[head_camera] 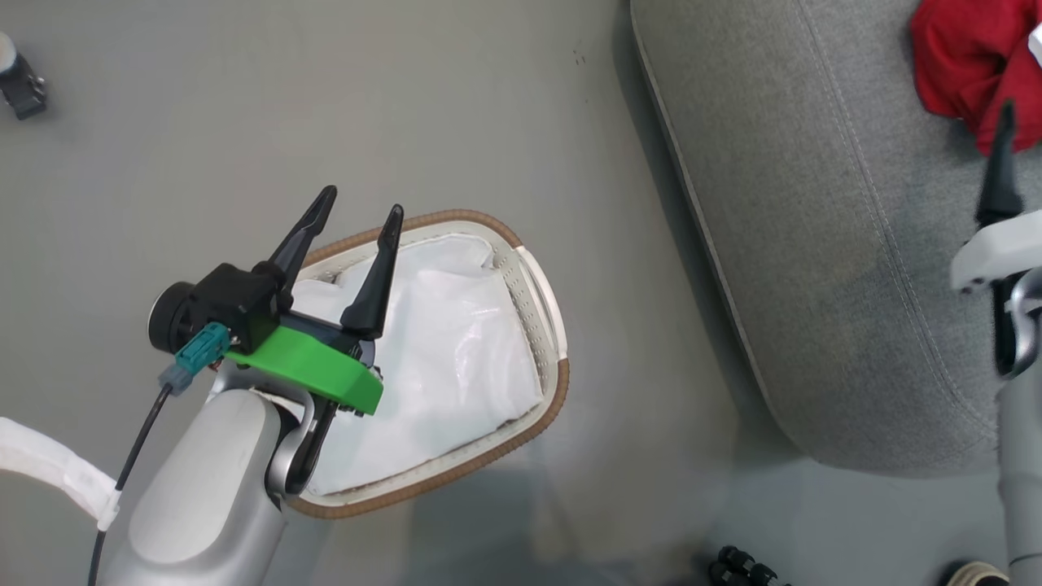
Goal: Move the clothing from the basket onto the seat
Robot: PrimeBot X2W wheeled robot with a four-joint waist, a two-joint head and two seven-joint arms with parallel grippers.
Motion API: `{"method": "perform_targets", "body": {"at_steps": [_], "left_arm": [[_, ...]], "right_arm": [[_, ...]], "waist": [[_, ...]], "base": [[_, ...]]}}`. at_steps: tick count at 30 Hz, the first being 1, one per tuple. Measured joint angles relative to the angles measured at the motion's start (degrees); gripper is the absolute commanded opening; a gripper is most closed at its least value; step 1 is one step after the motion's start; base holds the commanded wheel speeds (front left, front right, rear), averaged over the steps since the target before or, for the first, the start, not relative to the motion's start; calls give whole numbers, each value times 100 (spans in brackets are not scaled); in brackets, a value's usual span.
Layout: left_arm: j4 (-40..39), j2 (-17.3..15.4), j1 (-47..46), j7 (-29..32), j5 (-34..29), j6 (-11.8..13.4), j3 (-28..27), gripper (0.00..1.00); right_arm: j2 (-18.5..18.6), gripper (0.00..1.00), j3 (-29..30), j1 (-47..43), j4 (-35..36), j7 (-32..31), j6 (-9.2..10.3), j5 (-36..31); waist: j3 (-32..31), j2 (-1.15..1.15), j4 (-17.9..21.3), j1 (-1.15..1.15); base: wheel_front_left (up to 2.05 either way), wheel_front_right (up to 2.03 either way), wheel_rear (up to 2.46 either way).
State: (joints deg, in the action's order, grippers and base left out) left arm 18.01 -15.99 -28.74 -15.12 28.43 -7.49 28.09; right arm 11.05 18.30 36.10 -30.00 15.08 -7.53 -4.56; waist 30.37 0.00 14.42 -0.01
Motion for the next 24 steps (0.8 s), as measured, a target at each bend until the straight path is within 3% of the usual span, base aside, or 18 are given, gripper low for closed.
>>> {"method": "perform_targets", "body": {"at_steps": [11, 24], "left_arm": [[76, 483, 627, -1, -417, 0, -1145, 100], [296, 912, 1123, 0, -992, 0, -2307, 100]], "right_arm": [[-584, 100, -1368, -563, 548, 0, 0, 804], [-811, 100, -1825, -755, 307, 0, 0, 1027]], "waist": [[-534, 0, -512, 1], [-1182, 0, -1255, 1]], "base": [[0, 0, 0], [0, 0, 0]]}}
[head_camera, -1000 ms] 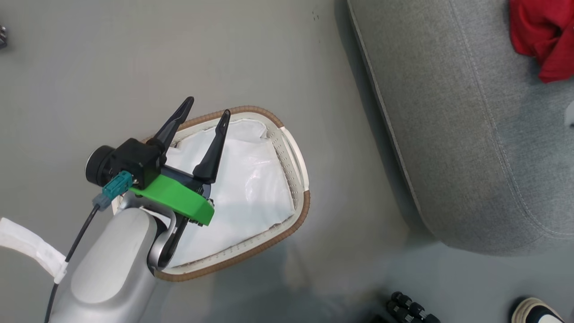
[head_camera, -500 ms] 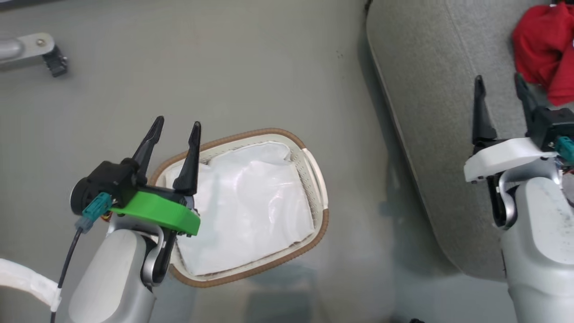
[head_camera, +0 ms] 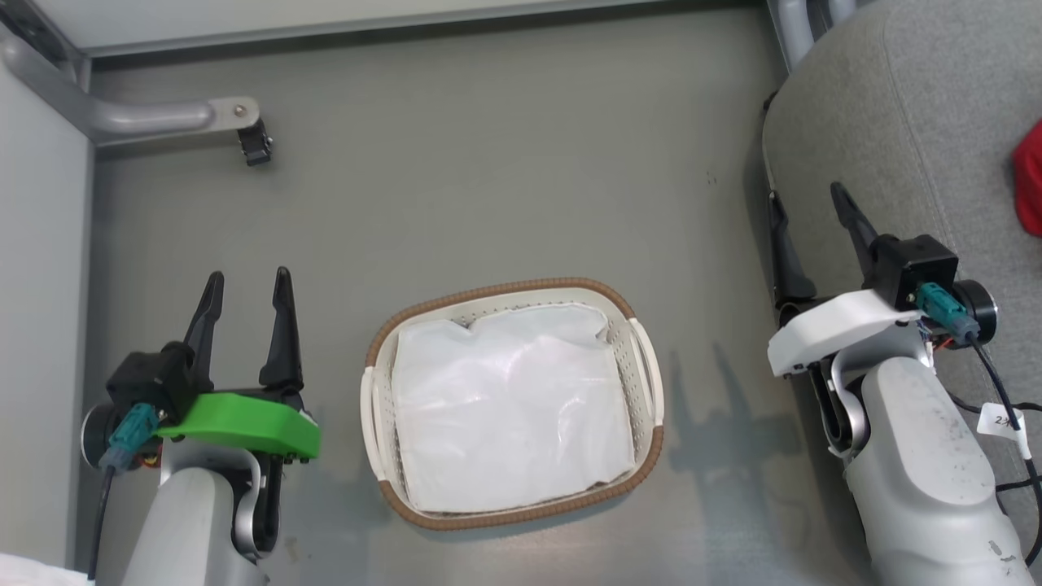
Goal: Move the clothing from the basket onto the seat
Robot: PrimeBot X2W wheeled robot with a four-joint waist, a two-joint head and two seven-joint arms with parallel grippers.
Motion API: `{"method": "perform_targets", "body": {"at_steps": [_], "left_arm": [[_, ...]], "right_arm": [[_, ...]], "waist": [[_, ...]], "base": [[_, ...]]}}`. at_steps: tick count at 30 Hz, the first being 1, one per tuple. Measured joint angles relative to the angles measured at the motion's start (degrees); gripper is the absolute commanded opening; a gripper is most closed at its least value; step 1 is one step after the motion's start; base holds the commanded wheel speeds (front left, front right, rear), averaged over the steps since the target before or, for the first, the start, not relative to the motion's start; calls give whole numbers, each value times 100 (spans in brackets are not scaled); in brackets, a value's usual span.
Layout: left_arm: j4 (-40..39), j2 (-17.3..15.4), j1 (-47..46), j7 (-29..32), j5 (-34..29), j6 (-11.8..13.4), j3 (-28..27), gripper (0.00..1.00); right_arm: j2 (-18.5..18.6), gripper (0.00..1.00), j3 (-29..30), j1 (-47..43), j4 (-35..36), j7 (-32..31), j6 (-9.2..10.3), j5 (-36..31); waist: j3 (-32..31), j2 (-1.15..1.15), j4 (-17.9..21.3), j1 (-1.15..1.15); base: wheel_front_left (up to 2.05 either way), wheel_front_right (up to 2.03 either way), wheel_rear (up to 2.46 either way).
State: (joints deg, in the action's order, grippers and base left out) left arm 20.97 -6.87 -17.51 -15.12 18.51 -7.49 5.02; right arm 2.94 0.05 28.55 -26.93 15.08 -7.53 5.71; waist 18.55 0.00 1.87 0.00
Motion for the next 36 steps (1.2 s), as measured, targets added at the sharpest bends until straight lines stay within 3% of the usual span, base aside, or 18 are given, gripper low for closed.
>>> {"method": "perform_targets", "body": {"at_steps": [21, 33, 34, 36], "left_arm": [[226, 268, 858, 0, -246, 0, -441, 100], [296, 339, 1076, 0, -241, 0, -485, 100], [333, 345, 1082, 0, -241, 0, -486, 0], [421, 372, 1116, 2, -240, 0, -481, 0]], "right_arm": [[-11, 100, -469, -981, -124, 0, 0, 599], [-15, 100, -595, -1180, -166, 0, 0, 641], [-19, 0, -597, -1184, -196, -1, 0, 639], [-34, 0, -598, -1250, -279, -2, 0, 639]], "waist": [[-1106, 0, -31, 0], [-1401, 0, 35, 0], [-1410, 0, 38, 0], [-1413, 0, 38, 0]], "base": [[0, 0, 0], [0, 0, 0], [0, 0, 0], [0, 0, 0]]}}
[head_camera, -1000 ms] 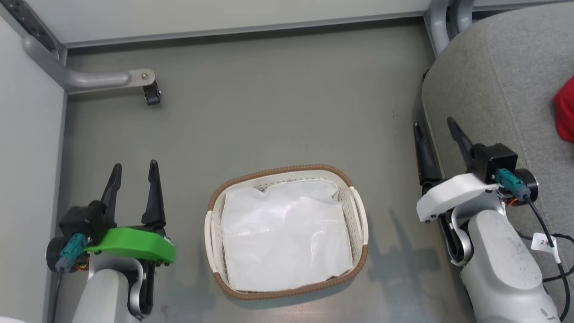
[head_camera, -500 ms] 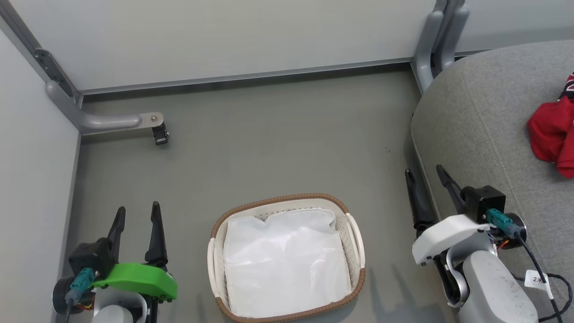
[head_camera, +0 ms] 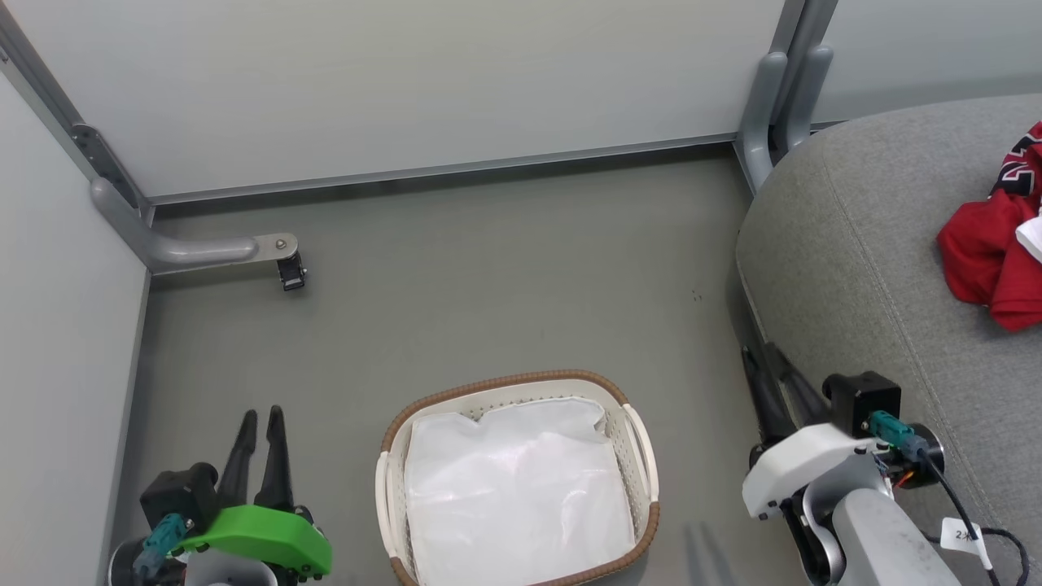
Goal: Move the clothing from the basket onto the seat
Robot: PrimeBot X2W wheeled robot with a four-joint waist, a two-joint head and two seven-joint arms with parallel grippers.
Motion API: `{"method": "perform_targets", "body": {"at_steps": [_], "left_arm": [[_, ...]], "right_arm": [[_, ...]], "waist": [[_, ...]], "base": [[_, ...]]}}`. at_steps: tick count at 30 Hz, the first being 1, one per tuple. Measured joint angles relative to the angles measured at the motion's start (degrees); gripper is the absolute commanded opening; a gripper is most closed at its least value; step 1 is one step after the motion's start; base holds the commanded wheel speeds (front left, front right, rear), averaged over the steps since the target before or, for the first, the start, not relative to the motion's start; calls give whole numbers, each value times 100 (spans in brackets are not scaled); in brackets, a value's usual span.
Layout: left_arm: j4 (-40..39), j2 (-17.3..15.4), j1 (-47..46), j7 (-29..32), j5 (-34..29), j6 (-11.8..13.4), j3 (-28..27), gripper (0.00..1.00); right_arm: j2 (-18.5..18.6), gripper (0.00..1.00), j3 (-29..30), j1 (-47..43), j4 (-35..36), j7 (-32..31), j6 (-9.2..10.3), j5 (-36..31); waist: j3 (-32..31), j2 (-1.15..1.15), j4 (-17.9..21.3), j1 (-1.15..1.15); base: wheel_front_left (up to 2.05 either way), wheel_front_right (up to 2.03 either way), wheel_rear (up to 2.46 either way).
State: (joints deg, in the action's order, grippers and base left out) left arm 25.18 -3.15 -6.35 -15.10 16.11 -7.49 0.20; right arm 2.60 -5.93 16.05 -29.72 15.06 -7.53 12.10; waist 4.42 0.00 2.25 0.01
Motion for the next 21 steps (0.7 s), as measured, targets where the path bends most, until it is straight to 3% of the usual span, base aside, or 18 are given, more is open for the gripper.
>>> {"method": "perform_targets", "body": {"at_steps": [3, 21], "left_arm": [[120, 36, 53, 36, 58, 0, -2, 0], [-129, 42, 58, 526, 1769, 0, -152, 0]], "right_arm": [[-20, 0, 4, -141, -114, -46, 0, 49], [-20, 0, 281, -292, 243, -530, 0, 1875]], "waist": [[-6, 0, -1, 0], [-66, 0, -34, 0]], "base": [[0, 0, 0], [0, 0, 0]]}}
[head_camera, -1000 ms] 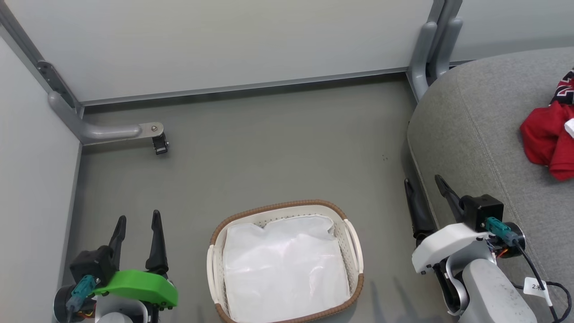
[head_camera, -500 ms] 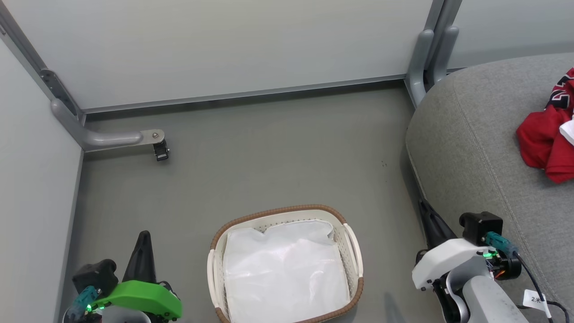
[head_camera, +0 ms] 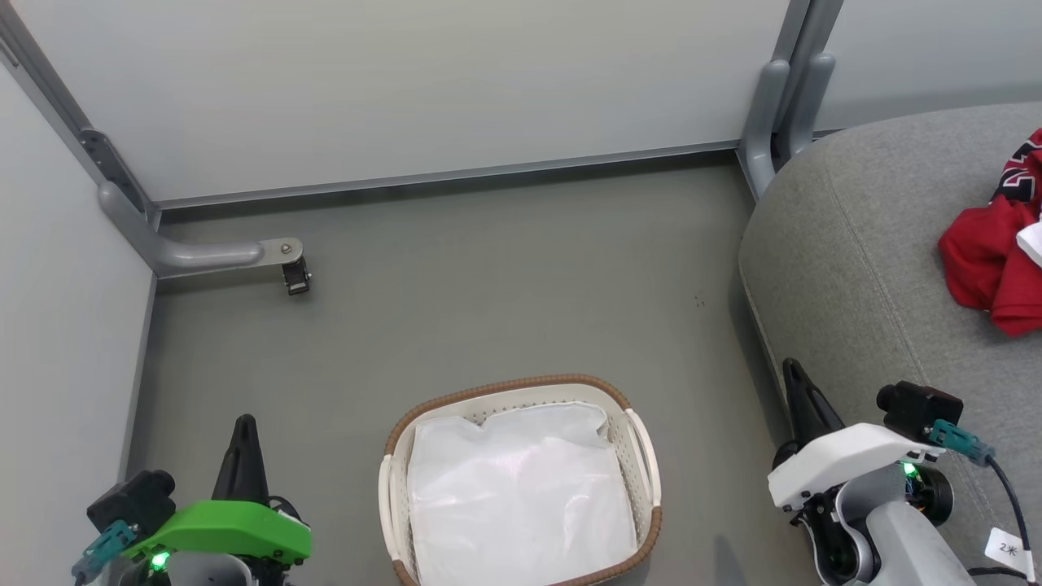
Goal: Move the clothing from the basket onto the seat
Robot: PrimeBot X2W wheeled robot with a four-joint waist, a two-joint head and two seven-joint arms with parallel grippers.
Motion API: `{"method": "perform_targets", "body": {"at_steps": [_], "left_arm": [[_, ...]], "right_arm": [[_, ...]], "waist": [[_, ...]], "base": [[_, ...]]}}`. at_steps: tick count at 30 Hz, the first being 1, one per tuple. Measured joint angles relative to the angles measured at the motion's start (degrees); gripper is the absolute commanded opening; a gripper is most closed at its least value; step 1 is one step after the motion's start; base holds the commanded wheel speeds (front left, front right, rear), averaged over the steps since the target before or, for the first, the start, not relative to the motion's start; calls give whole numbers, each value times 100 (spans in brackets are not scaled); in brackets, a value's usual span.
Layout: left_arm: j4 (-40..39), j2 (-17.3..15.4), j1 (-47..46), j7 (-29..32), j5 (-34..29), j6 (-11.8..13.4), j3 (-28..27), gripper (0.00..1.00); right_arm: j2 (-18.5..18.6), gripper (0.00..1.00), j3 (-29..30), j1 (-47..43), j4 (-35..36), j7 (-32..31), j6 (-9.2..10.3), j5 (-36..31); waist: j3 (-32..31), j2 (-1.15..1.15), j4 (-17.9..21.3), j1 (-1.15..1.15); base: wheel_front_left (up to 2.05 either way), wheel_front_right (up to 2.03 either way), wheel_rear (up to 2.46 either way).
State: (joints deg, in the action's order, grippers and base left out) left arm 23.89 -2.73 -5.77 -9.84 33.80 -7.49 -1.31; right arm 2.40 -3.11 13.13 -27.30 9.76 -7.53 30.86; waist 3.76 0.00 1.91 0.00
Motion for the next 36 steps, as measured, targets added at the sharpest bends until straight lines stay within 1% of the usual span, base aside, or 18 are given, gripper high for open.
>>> {"method": "perform_targets", "body": {"at_steps": [20, 36], "left_arm": [[-278, 0, 0, 435, 1606, 0, -126, 0], [-449, 0, -1, 735, 2628, 0, -229, 0]], "right_arm": [[5, 0, 259, -199, 358, -428, 0, 1666], [11, 0, 432, -312, 591, -726, 1, 2743]], "waist": [[-67, 0, -36, 0], [-120, 0, -64, 0]], "base": [[0, 0, 0], [0, 0, 0]]}}
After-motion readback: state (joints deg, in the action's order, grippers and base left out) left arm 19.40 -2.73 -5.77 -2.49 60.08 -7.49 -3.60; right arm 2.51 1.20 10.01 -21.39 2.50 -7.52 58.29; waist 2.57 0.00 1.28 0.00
